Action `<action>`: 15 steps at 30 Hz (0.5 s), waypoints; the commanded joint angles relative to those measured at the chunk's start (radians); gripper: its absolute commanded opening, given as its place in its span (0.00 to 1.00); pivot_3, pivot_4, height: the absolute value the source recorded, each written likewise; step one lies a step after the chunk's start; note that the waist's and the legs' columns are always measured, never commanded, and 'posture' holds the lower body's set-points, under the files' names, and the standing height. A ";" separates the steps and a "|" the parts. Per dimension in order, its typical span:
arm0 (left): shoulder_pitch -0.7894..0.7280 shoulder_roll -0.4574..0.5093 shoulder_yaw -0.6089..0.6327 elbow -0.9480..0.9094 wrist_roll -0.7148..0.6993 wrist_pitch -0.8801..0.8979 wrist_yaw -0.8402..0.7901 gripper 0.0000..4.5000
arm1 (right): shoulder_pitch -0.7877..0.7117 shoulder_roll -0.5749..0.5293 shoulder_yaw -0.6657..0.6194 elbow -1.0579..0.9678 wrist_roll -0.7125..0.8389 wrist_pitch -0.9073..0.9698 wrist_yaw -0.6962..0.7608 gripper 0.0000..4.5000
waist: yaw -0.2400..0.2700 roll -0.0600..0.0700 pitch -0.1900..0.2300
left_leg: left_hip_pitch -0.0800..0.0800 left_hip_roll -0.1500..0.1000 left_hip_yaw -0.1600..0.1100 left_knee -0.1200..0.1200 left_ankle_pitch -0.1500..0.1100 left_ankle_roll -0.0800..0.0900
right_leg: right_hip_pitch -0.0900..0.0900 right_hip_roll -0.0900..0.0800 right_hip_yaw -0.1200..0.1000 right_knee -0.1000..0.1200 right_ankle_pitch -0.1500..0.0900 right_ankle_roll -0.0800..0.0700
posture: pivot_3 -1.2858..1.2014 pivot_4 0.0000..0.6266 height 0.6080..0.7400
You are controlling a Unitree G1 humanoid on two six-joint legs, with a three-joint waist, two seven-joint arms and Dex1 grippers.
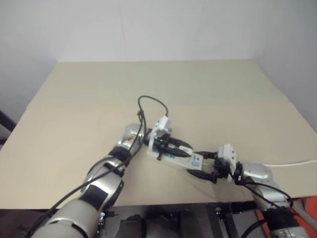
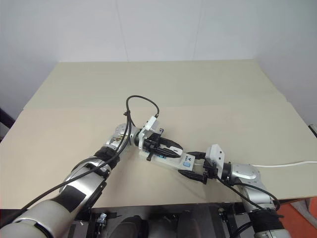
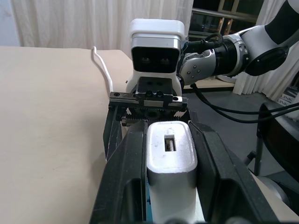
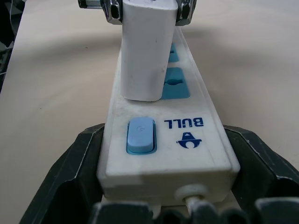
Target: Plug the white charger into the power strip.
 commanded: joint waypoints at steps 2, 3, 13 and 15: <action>0.035 0.034 -0.063 0.061 0.082 -0.038 -0.002 0.23 | 0.021 -0.002 0.042 -0.006 -0.027 0.028 0.014 0.76 | 0.000 -0.001 -0.001 | 0.002 0.000 0.000 -0.001 0.000 0.000 | 0.001 0.000 0.000 0.000 0.000 0.000 | 0.52 0.24 1.00; 0.038 0.039 -0.076 0.067 0.100 -0.059 -0.002 0.23 | 0.021 -0.003 0.042 -0.006 -0.028 0.027 0.014 0.76 | 0.001 -0.001 -0.001 | 0.002 0.000 0.000 -0.001 0.000 0.000 | 0.002 0.000 0.000 -0.001 0.000 0.000 | 0.52 0.24 1.00; 0.051 0.045 -0.065 0.125 0.163 -0.125 -0.002 0.23 | 0.017 0.003 0.047 -0.001 -0.038 0.021 0.012 0.76 | 0.003 -0.006 -0.015 | 0.014 0.009 0.000 -0.005 -0.004 0.001 | 0.018 0.005 -0.002 -0.012 0.000 0.002 | 0.52 0.24 1.00; 0.054 0.043 -0.053 0.129 0.159 -0.121 -0.002 0.23 | 0.017 0.003 0.047 0.000 -0.039 0.020 0.012 0.76 | 0.003 -0.006 -0.018 | 0.014 0.009 0.000 -0.005 -0.004 0.001 | 0.018 0.006 -0.002 -0.012 0.001 0.000 | 0.52 0.24 1.00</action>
